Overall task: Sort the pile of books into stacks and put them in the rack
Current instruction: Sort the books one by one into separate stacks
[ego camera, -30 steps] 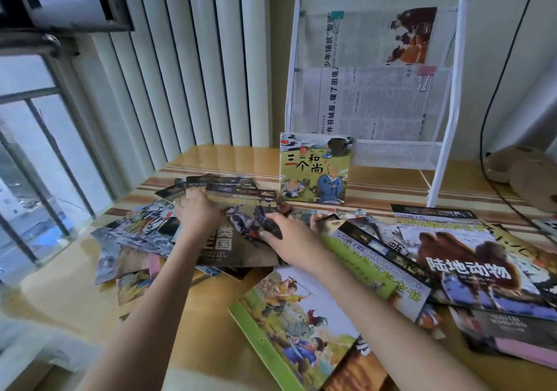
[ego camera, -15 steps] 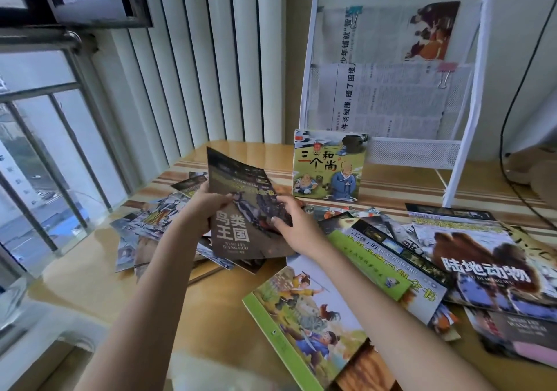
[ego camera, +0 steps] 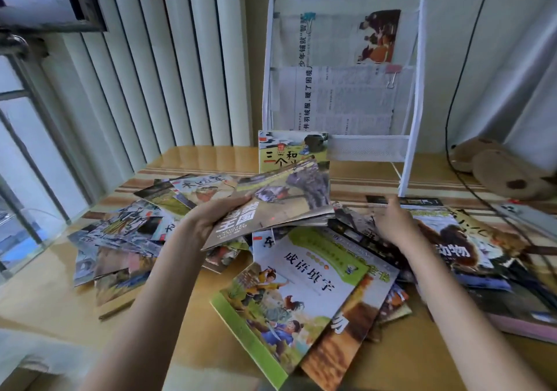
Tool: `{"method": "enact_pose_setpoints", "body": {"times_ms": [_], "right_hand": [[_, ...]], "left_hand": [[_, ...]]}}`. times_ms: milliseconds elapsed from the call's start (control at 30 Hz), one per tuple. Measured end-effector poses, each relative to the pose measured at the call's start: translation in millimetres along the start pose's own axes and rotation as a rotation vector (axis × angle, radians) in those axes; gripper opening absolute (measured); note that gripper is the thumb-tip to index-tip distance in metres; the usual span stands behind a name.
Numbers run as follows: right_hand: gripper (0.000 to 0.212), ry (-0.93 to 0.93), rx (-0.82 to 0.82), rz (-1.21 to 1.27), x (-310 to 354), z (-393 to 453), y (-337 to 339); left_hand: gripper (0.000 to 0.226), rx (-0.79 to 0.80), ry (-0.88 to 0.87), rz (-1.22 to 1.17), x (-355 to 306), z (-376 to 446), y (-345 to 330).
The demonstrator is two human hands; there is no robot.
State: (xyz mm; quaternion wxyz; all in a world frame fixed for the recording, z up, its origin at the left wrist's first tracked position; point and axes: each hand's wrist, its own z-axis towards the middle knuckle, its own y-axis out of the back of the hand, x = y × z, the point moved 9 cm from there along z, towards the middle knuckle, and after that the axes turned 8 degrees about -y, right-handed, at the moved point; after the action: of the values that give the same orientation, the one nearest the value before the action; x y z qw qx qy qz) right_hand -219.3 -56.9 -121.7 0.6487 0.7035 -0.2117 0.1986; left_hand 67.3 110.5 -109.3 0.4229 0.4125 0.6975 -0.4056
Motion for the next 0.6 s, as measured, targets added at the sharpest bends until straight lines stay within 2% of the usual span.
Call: {"method": "enact_pose_setpoints", "body": {"times_ms": [67, 167, 267, 333, 433, 533, 600], "right_hand": [[0.048, -0.054, 0.066, -0.146, -32.9, 6.6, -5.9], [0.05, -0.028, 0.123, -0.383, -52.1, 3.5, -13.1], [0.054, -0.07, 0.134, -0.405, -56.2, 2.5, -15.0], [0.048, -0.072, 0.159, -0.391, -55.6, 3.6, -17.3], [0.013, 0.041, 0.138, -0.285, -39.1, -1.6, -6.7], [0.025, 0.057, 0.002, 0.024, -29.0, -0.1, 43.7], [0.026, 0.036, -0.079, 0.23, -29.7, 4.2, 86.2]], "left_hand": [[0.015, 0.077, 0.028, 0.003, 7.6, 9.4, -36.7], [0.017, 0.163, 0.101, 0.071, 27.8, 20.9, -83.1], [0.026, 0.087, 0.008, 0.32, 43.5, 41.1, -98.6], [0.041, 0.03, -0.051, 0.364, 49.0, 49.6, -98.1], [0.053, 0.003, -0.087, 0.346, 48.9, 49.7, -94.1], [0.079, 0.001, -0.15, 0.275, 42.7, 48.8, -92.0], [0.084, 0.038, -0.217, 0.256, 39.2, 48.6, -95.4]]}}
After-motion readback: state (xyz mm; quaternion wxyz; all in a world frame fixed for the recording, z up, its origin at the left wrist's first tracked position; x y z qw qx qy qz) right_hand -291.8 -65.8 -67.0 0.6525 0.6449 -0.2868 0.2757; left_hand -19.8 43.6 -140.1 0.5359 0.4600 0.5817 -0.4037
